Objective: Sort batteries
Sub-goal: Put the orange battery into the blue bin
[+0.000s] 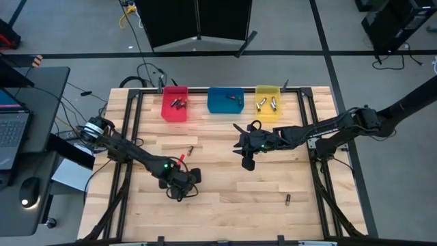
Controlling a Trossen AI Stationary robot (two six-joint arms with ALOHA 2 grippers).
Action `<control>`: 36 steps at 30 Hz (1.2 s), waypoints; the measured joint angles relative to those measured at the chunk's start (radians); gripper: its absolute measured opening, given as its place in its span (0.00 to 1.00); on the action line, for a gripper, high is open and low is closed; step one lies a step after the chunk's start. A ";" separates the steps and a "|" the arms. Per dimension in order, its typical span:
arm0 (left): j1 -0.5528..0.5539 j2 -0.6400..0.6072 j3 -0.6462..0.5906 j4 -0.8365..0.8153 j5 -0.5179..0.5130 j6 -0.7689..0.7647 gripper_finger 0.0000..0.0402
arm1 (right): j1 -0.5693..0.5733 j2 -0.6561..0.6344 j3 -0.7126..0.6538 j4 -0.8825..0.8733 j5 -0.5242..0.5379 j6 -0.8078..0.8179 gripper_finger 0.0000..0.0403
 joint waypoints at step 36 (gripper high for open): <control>0.726 -0.021 0.457 -0.159 -0.004 -0.625 0.11 | 0.038 0.000 0.000 -0.109 0.136 -0.053 0.07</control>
